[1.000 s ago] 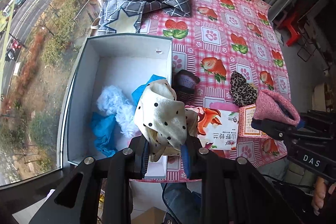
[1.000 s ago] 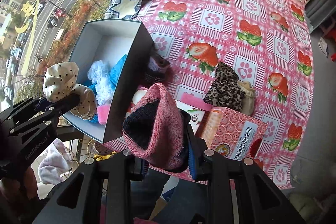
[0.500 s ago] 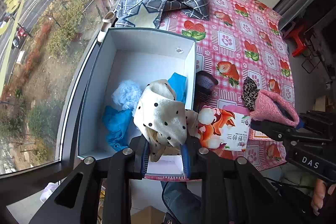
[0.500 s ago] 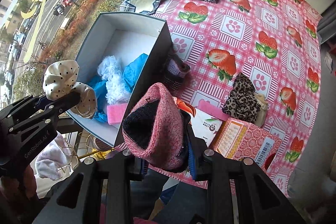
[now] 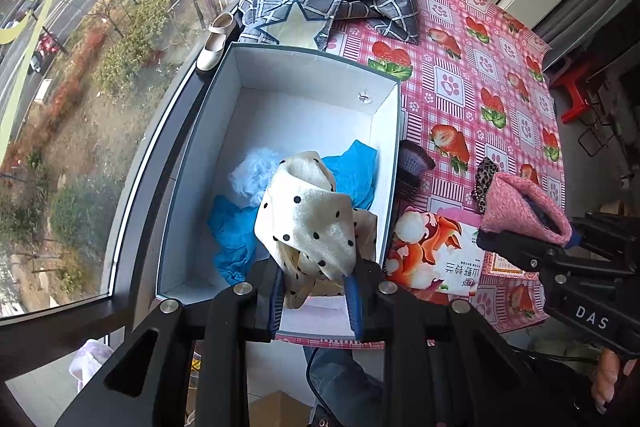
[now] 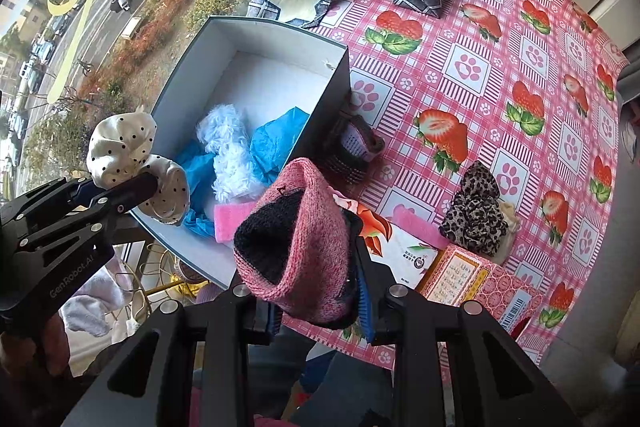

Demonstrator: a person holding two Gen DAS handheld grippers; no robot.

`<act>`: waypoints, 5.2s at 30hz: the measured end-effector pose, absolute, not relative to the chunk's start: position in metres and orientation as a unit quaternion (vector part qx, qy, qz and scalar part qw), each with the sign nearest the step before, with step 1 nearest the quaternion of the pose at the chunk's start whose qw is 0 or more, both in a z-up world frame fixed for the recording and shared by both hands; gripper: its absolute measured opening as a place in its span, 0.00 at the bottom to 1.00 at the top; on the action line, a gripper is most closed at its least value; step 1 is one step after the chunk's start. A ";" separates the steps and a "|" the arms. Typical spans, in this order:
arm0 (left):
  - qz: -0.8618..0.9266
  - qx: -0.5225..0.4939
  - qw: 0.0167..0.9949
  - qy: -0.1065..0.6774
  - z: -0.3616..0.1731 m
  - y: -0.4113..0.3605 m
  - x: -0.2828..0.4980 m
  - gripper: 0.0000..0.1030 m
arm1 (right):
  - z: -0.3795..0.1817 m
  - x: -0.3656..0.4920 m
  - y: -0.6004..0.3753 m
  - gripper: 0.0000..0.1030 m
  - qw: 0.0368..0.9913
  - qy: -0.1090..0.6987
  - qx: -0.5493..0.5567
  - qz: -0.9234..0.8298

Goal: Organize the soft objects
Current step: 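Carry the polka-dot cloth and pink knit hat over the white box, then open both tools to drop the polka-dot cloth and pink hat into the box, then reach both tools back toward the leopard-print cloth and beige sock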

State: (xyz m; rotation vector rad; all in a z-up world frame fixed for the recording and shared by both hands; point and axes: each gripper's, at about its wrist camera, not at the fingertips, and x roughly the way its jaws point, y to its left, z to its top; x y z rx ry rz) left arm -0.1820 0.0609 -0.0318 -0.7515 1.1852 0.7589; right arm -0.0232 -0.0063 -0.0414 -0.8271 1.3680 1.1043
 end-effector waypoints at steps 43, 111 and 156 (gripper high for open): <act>0.377 -0.348 0.675 0.530 -0.060 0.123 -0.175 0.27 | -0.047 -0.039 0.081 0.29 0.547 0.556 -0.372 0.503; 0.219 -0.314 0.730 0.566 -0.064 0.050 -0.011 1.00 | -0.043 0.195 -0.071 0.88 0.590 0.713 -0.188 0.330; 0.265 -0.175 0.638 0.702 -0.180 0.078 0.121 1.00 | -0.230 0.284 -0.187 0.88 0.636 0.707 -0.236 0.200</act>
